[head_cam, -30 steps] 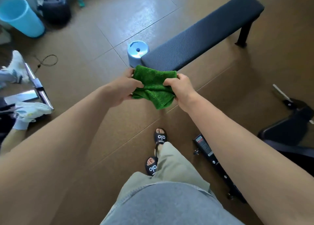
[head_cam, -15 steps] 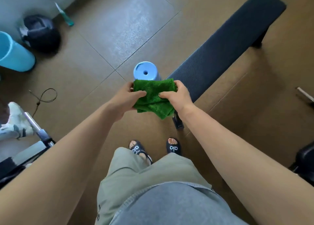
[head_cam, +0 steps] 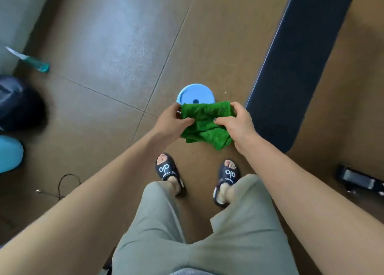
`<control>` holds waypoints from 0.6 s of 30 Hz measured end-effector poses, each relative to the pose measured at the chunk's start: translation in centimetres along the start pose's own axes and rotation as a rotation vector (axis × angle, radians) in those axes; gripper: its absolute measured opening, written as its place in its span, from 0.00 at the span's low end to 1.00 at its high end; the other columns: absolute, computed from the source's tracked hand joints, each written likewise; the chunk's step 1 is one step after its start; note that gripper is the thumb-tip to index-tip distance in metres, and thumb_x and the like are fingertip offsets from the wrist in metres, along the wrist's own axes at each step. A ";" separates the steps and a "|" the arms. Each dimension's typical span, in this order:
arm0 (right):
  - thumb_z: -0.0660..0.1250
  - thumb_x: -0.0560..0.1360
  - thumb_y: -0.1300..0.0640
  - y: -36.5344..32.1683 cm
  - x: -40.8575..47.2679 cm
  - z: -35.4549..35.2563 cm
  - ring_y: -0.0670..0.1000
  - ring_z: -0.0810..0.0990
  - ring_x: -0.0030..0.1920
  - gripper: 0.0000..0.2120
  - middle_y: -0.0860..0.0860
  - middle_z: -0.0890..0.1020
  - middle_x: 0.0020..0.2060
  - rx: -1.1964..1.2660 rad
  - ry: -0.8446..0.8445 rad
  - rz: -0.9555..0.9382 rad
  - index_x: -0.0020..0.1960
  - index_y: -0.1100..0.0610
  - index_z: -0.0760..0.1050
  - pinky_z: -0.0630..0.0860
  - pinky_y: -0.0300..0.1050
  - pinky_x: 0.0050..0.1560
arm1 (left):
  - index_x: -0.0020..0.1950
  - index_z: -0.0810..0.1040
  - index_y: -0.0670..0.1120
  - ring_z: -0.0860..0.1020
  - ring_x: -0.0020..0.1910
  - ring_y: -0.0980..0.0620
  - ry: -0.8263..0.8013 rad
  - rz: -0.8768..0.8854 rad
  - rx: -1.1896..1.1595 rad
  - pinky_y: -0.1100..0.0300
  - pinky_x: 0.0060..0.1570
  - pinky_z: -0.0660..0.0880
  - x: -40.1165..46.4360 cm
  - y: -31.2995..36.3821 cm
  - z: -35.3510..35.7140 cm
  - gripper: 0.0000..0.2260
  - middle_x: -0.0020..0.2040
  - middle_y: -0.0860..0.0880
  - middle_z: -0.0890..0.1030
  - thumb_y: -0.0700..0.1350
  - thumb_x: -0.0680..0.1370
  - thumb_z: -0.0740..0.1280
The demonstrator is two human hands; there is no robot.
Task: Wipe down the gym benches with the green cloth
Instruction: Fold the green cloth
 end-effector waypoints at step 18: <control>0.70 0.76 0.58 19.2 35.7 16.6 0.55 0.77 0.60 0.22 0.51 0.76 0.56 -0.049 0.260 -0.059 0.68 0.56 0.70 0.74 0.50 0.63 | 0.60 0.75 0.52 0.83 0.52 0.44 0.032 0.291 0.258 0.42 0.54 0.82 40.9 -18.1 3.4 0.19 0.52 0.51 0.82 0.41 0.71 0.71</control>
Point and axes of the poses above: each hand's wrist, its own x-axis towards the middle knuckle, its own z-axis out of the palm, y = z × x, the point moved 1 cm from there along x, towards the middle knuckle
